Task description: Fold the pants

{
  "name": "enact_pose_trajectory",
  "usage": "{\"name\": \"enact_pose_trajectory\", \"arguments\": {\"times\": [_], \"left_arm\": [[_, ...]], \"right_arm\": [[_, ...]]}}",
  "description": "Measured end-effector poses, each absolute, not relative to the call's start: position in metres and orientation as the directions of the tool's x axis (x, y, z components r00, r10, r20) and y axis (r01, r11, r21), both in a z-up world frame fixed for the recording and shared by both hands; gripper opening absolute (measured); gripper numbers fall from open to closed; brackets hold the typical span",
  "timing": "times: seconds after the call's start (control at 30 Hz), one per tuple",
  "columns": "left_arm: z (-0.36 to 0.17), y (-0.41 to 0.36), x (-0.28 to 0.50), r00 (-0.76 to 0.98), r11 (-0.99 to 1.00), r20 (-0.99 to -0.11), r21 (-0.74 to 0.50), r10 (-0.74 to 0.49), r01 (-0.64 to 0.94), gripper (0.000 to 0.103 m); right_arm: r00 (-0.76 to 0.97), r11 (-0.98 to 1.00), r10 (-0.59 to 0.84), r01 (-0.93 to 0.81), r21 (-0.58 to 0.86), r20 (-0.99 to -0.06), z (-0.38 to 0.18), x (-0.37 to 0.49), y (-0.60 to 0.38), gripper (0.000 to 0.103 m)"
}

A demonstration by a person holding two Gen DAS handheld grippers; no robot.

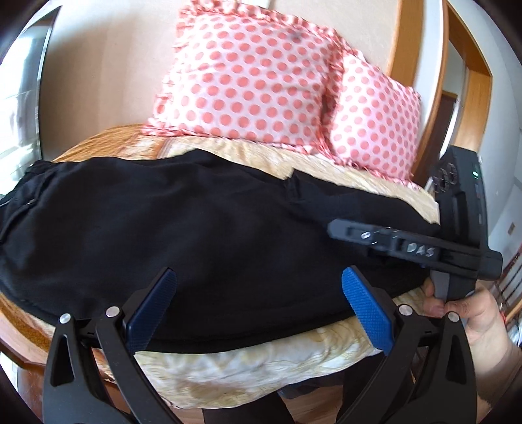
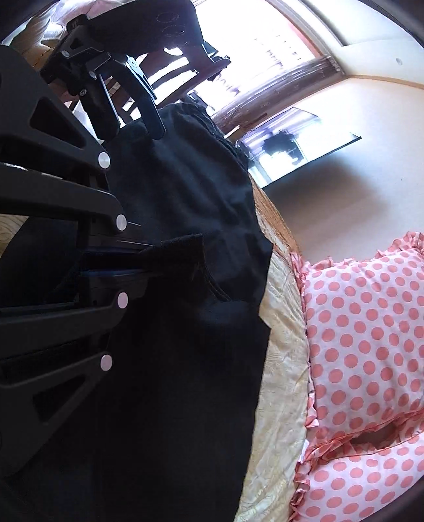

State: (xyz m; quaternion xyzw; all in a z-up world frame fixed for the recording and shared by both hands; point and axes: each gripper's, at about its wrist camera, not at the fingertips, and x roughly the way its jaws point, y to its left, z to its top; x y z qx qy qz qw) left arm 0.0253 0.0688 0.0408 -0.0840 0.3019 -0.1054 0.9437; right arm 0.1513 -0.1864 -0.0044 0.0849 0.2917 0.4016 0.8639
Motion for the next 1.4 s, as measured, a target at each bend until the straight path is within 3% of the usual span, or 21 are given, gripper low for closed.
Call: {"name": "enact_pose_trajectory", "arguments": {"times": [0.13, 0.27, 0.43, 0.6, 0.73, 0.8, 0.87, 0.97, 1.07, 1.17, 1.23, 1.3, 1.4], "left_arm": [[0.044, 0.085, 0.025, 0.811, 0.956, -0.532, -0.274, -0.243, 0.107, 0.101], [0.046, 0.095, 0.024, 0.817, 0.949, -0.526, -0.304, -0.236, 0.078, 0.101], [0.046, 0.100, 0.020, 0.820, 0.955, -0.534, -0.291, -0.206, 0.051, 0.101], [0.052, 0.111, 0.010, 0.842, 0.962, -0.515, -0.272, -0.159, 0.015, 0.101], [0.062, 0.130, 0.003, 0.868, 0.958, -0.486, -0.282, -0.103, -0.045, 0.101], [0.067, 0.148, 0.000, 0.877, 0.945, -0.477, -0.310, -0.061, -0.102, 0.101], [0.068, 0.165, -0.003, 0.879, 0.927, -0.475, -0.344, -0.036, -0.148, 0.101], [0.067, 0.194, -0.009, 0.877, 0.889, -0.480, -0.398, 0.009, -0.227, 0.101], [0.066, 0.218, -0.012, 0.870, 0.851, -0.491, -0.433, 0.053, -0.297, 0.101], [0.063, 0.240, -0.014, 0.861, 0.811, -0.504, -0.475, 0.067, -0.341, 0.101], [0.061, 0.253, -0.015, 0.855, 0.786, -0.514, -0.502, 0.065, -0.361, 0.101], [0.057, 0.267, -0.015, 0.848, 0.754, -0.527, -0.536, 0.053, -0.380, 0.101], [0.051, 0.288, -0.014, 0.852, 0.699, -0.524, -0.610, -0.002, -0.373, 0.101]], "right_arm": [[0.520, 0.658, 0.750, -0.652, 0.377, -0.409, 0.008, 0.153, -0.178, 0.007], [0.536, 0.618, 0.786, -0.667, 0.416, -0.309, 0.024, 0.148, -0.171, 0.007], [0.451, 0.615, 0.758, -0.735, 0.286, -0.472, -0.002, 0.132, -0.127, 0.007], [0.454, 0.619, 0.753, -0.734, 0.280, -0.475, -0.012, 0.125, -0.131, 0.007], [0.485, 0.633, 0.692, -0.764, 0.127, -0.535, -0.018, 0.112, -0.115, 0.009], [0.473, 0.610, 0.686, -0.788, 0.083, -0.553, -0.021, 0.102, -0.111, 0.027], [0.453, 0.583, 0.708, -0.808, 0.086, -0.542, -0.019, 0.094, -0.113, 0.037], [0.423, 0.552, 0.767, -0.818, 0.160, -0.483, -0.007, 0.089, -0.124, 0.037], [0.537, 0.633, 0.721, -0.767, 0.103, -0.438, 0.006, 0.093, -0.126, 0.037], [0.617, 0.711, 0.601, -0.703, -0.014, -0.508, 0.000, 0.104, -0.107, 0.038], [0.580, 0.697, 0.557, -0.715, -0.045, -0.594, -0.015, 0.110, -0.092, 0.039], [0.617, 0.700, 0.550, -0.708, -0.091, -0.563, -0.017, 0.103, -0.092, 0.039], [0.584, 0.701, 0.578, -0.713, -0.019, -0.570, -0.018, 0.111, -0.101, 0.042]]}}
